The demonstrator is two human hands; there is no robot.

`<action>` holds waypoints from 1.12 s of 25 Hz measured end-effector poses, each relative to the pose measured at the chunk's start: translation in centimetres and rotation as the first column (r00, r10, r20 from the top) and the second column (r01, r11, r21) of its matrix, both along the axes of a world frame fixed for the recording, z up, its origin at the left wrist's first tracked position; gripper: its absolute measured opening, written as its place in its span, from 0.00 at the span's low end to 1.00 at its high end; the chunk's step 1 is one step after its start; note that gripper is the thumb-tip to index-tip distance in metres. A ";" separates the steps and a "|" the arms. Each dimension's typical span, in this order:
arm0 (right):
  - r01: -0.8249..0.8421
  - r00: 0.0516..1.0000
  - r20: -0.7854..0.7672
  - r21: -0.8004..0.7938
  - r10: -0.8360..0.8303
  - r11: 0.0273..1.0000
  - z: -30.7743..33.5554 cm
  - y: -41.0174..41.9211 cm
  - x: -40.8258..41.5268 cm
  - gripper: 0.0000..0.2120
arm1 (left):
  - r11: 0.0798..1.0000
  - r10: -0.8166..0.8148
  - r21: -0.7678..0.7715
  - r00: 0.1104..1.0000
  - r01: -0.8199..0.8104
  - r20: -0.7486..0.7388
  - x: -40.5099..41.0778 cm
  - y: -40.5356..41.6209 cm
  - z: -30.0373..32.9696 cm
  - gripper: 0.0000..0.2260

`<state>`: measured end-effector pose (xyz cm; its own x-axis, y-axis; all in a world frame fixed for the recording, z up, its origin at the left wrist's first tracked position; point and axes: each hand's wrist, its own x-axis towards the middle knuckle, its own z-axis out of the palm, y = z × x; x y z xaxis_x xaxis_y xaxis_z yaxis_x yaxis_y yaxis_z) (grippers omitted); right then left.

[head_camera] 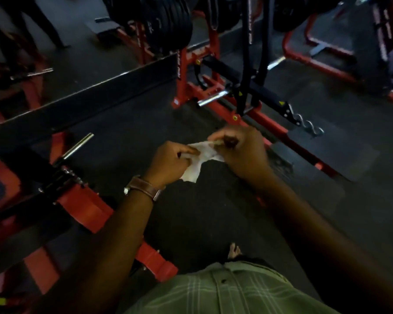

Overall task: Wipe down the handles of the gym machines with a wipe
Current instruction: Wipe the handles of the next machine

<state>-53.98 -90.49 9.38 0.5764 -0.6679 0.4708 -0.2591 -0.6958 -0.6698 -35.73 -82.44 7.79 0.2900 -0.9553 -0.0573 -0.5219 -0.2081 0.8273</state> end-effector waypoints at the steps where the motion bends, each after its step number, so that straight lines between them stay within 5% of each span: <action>1: -0.067 0.998 0.002 -0.139 0.068 0.988 -0.5 -1.6 0.9 0.06 | 0.989 0.146 0.035 0.953 -0.142 -0.266 -0.1 -1.8 0.8 0.09; 3: -0.197 0.980 -0.090 -0.308 0.177 0.931 -1.4 -4.1 3.1 0.07 | 0.938 0.314 0.115 0.659 -0.328 -0.684 0.0 -4.9 2.4 0.11; 5: -0.316 0.948 -0.140 -0.344 0.285 0.884 -1.8 -6.5 5.0 0.06 | 0.889 0.374 0.131 0.530 -0.439 -0.761 1.4 -7.2 2.8 0.14; 8: -0.311 0.936 0.110 -0.190 0.335 0.931 -1.3 -10.7 8.5 0.10 | 0.887 0.347 0.029 0.622 -0.461 -0.702 4.4 -9.1 2.7 0.12; 10: -0.180 0.964 0.217 0.092 0.157 0.979 -1.0 -13.2 12.4 0.21 | 0.877 0.349 -0.013 0.656 -0.480 -0.669 7.6 -10.0 2.1 0.12; 11: -0.157 0.974 0.206 0.330 0.092 0.931 -0.5 -14.1 14.7 0.29 | 0.865 0.353 -0.036 0.657 -0.501 -0.666 9.5 -10.4 1.7 0.12; 13: -0.282 0.959 0.229 0.782 0.165 0.556 0.3 -15.1 20.0 0.39 | 0.845 0.342 -0.087 0.658 -0.528 -0.671 13.5 -11.1 1.0 0.12; 15: -0.461 0.869 0.415 0.877 0.269 0.137 0.4 -15.7 24.6 0.32 | 0.821 0.360 -0.114 0.662 -0.559 -0.657 17.3 -11.5 0.7 0.13; 16: -0.498 0.834 0.470 0.866 0.287 0.029 0.4 -15.8 27.3 0.25 | 0.797 0.388 -0.126 0.661 -0.590 -0.642 19.6 -11.6 0.7 0.12; 22: -0.318 0.932 0.337 0.937 0.136 -0.146 1.5 -14.9 44.5 0.09 | 0.557 0.608 -0.163 0.533 -0.815 -0.589 34.1 -10.0 2.2 0.12; 28: -0.244 0.921 0.315 0.924 0.229 -0.293 2.4 -12.7 59.4 0.10 | 0.182 0.669 -0.043 0.156 -0.982 -0.727 45.9 -6.2 2.8 0.02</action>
